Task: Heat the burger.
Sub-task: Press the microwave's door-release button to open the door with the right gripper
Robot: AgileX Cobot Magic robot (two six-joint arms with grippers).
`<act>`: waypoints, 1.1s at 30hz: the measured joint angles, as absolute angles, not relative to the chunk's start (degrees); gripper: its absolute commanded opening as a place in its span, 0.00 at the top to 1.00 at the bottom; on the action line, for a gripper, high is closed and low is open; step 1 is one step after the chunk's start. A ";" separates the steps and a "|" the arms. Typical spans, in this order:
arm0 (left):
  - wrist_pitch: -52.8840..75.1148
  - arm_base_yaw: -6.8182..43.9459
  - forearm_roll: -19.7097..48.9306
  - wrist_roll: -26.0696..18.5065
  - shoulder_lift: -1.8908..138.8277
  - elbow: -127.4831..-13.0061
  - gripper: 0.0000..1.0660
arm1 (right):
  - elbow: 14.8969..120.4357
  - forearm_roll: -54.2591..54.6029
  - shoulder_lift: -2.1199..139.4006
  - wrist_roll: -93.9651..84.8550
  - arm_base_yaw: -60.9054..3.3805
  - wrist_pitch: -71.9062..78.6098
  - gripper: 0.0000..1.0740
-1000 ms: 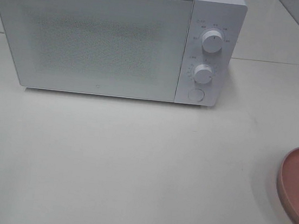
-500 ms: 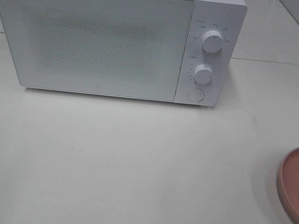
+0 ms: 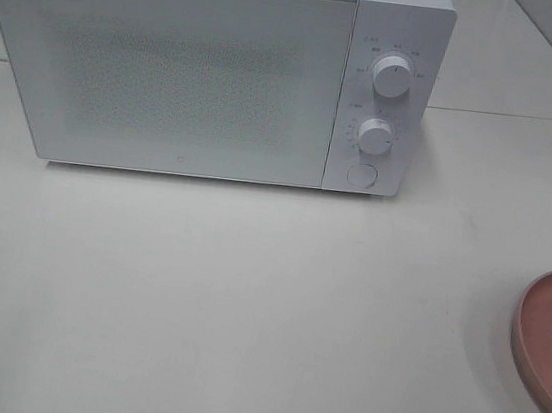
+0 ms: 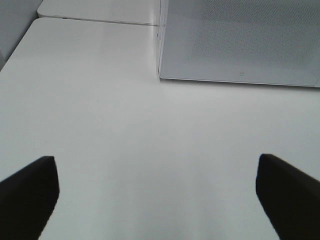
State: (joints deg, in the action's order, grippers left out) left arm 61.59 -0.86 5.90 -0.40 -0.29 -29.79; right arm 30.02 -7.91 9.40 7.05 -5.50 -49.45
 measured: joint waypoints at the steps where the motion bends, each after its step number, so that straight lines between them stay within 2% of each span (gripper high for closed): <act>1: 61.59 -0.86 5.90 -0.40 -0.29 -29.79 0.06 | 30.02 -7.91 10.26 7.05 -5.50 -48.59 0.33; 18: 61.59 -0.86 5.90 -0.40 -0.29 -29.79 0.06 | 26.47 -7.85 23.61 7.22 -5.50 -30.77 0.33; 33: 61.59 -0.86 5.84 -0.40 -0.29 -29.79 0.06 | 21.43 -7.85 36.55 7.73 -5.50 -5.90 0.33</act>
State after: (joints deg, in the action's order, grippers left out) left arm 61.59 -0.86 5.84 -0.40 -0.29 -29.79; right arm 21.43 -7.85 36.55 7.73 -5.50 -5.90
